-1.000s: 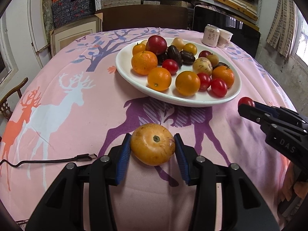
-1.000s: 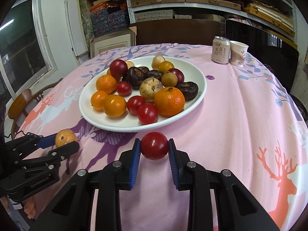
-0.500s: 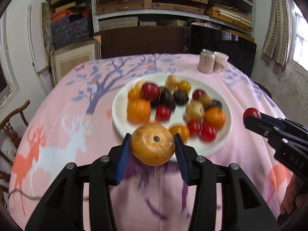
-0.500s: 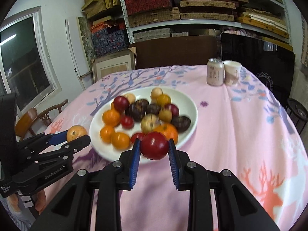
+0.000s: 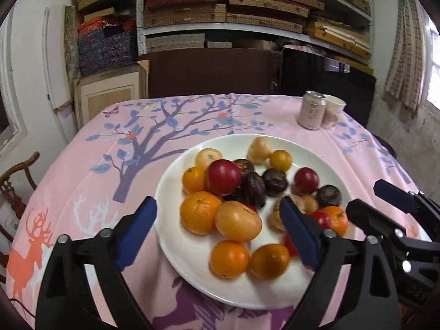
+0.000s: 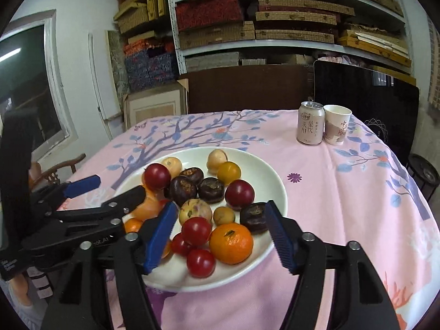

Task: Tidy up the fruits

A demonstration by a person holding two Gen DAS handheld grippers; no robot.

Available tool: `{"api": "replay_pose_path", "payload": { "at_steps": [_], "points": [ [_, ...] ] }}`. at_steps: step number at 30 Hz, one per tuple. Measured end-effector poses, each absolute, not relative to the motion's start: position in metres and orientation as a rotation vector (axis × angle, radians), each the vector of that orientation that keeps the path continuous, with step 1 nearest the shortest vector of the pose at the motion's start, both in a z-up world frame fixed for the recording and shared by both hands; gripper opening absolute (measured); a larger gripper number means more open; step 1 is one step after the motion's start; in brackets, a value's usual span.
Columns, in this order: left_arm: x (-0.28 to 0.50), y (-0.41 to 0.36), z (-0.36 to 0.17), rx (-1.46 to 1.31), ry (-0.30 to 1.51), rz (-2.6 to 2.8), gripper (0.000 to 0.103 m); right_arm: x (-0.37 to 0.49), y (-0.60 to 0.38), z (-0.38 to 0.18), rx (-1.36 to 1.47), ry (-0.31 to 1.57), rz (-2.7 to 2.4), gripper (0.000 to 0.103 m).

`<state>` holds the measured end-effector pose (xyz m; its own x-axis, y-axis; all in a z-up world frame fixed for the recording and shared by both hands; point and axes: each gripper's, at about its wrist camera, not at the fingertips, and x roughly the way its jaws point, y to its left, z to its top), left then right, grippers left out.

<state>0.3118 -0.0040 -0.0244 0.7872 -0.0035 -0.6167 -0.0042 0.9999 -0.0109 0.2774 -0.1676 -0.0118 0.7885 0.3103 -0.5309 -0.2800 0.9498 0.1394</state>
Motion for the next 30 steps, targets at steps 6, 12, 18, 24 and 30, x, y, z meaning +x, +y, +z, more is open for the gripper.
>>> {"api": "replay_pose_path", "payload": {
  "at_steps": [6,12,18,24,30],
  "points": [
    [0.296,-0.01,-0.02,-0.015,0.672,-0.045,0.091,0.25,-0.177,-0.005,0.075,0.537,0.303,0.077],
    [0.251,-0.02,-0.014,0.021,0.642,-0.049,0.097,0.21,-0.19,-0.008,0.105,0.502,0.291,0.09],
    [0.214,-0.025,-0.022,0.082,0.649,-0.018,0.099,0.197,-0.195,-0.019,0.096,0.547,0.286,0.094],
    [0.209,-0.023,-0.024,0.075,0.647,-0.054,0.099,0.2,-0.203,-0.021,0.142,0.561,0.288,0.094],
    [0.216,-0.018,-0.024,0.048,0.663,-0.061,0.099,0.204,-0.207,-0.022,0.159,0.573,0.275,0.094]
  ]
}}
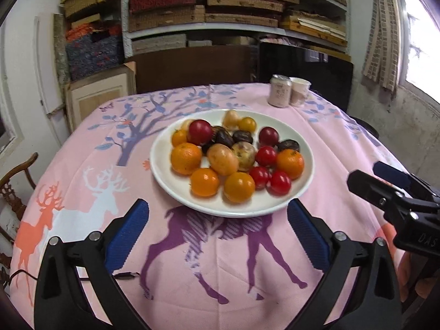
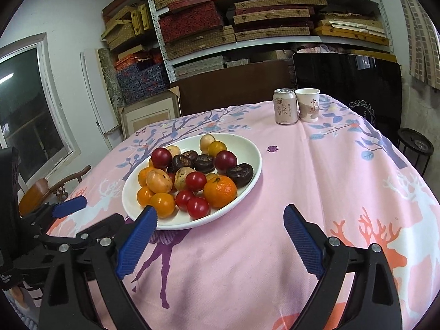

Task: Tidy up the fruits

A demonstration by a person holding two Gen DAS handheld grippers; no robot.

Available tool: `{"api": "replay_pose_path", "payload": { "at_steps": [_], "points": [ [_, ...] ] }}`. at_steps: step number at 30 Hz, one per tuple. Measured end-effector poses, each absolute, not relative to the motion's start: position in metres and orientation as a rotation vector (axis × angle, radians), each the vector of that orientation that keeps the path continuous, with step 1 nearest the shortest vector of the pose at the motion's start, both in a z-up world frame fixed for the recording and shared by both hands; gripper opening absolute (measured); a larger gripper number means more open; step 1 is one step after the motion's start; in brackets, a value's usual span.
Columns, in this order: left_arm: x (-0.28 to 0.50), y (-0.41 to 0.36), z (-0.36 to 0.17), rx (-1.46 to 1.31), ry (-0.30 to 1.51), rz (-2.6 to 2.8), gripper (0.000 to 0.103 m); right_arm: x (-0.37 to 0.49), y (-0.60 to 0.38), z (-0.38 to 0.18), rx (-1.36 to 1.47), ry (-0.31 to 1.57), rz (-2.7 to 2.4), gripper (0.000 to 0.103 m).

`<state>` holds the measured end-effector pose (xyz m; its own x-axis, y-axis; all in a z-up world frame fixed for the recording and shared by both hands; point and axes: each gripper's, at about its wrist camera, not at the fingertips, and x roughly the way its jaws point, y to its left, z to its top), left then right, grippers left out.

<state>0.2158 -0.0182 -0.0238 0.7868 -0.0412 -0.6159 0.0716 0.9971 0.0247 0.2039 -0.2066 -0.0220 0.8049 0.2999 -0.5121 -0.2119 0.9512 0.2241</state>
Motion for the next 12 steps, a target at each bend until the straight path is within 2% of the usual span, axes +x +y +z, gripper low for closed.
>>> {"api": "replay_pose_path", "payload": {
  "at_steps": [12],
  "points": [
    [0.2133,-0.0156,-0.0229,0.051,0.658,-0.042,0.099,0.2076,-0.2015,-0.0268,0.114,0.601,0.261,0.094]
  ]
}}
